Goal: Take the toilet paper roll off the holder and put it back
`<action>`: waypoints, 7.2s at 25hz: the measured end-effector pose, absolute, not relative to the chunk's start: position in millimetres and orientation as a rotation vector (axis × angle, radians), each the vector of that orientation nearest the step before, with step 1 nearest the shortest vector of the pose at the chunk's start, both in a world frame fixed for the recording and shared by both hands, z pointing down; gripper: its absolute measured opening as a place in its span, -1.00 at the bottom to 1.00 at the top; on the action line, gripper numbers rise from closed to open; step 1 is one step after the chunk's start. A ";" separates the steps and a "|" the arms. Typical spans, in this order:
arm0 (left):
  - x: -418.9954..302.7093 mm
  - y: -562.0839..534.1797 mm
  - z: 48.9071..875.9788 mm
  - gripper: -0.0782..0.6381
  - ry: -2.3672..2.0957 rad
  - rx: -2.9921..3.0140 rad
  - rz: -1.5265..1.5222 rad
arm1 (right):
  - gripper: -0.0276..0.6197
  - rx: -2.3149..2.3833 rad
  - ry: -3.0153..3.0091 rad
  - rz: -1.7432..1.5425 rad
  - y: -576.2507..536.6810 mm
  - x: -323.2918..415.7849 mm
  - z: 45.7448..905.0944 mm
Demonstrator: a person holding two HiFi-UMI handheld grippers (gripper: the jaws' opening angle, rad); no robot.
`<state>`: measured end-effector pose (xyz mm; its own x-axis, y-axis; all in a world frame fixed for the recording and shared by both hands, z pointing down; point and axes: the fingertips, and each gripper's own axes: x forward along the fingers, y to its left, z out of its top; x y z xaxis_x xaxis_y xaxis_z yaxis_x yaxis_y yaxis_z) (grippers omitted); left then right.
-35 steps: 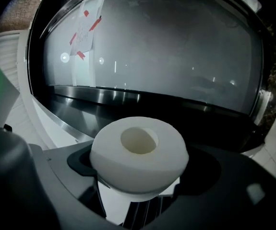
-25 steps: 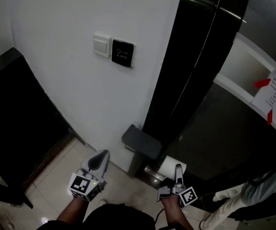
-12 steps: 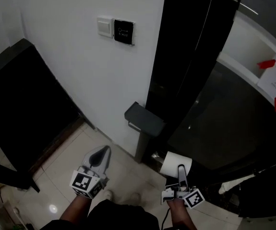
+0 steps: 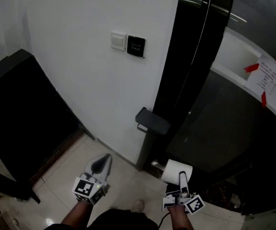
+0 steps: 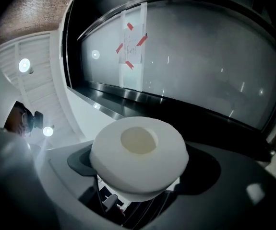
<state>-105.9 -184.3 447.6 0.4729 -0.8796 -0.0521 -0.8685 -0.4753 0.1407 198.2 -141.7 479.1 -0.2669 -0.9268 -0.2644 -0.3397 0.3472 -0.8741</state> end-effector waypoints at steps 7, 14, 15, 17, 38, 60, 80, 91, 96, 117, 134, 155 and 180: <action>-125.2 -165.3 439.4 -0.78 -1.475 2.659 -0.205 | 0.53 -1.165 1.809 -0.836 -109.2 172.0 465.9; -137.3 -160.4 440.7 -0.78 -1.453 2.673 -0.197 | 0.53 -1.172 1.795 -0.841 -98.3 151.4 457.1; -138.2 -160.8 440.7 -0.78 -1.464 2.672 -0.193 | 0.53 -1.190 1.821 -0.828 -98.8 151.3 454.9; -142.0 -163.4 443.3 -0.78 -1.501 2.656 -0.193 | 0.53 -1.197 1.866 -0.809 -102.5 152.1 450.1; -111.1 -166.6 436.9 -0.78 -1.566 2.650 -0.201 | 0.53 -1.027 1.880 -0.868 -144.7 170.9 445.5; -68.5 -171.0 434.0 -0.78 -1.678 2.575 -0.192 | 0.53 -1.037 2.203 -0.717 -179.4 207.1 408.7; -83.8 -267.2 431.0 -0.78 -1.606 2.657 -0.230 | 0.54 -1.304 2.562 -0.404 -285.7 155.1 379.2; -142.3 -339.8 424.5 -0.78 -1.487 2.677 -0.313 | 0.55 -1.673 2.713 -0.395 -371.7 106.4 402.9; -156.2 -361.6 433.6 -0.78 -1.435 2.674 -0.331 | 0.55 -1.893 2.824 -0.390 -391.4 92.1 419.5; -175.9 -381.0 444.4 -0.78 -1.328 2.764 -0.201 | 0.76 -2.050 2.518 -0.224 -410.5 87.1 411.3; -104.8 -359.1 448.8 -0.78 -1.178 2.797 -0.154 | 0.11 -2.057 2.220 -0.056 -283.1 165.7 393.8; -93.5 -144.3 441.2 -0.78 -1.639 2.629 -0.078 | -0.74 -1.764 2.332 -0.175 -113.6 234.9 416.3; -159.0 -81.9 435.4 -0.78 -1.516 2.698 -0.177 | -0.87 -1.911 2.307 -0.074 -14.6 131.1 420.8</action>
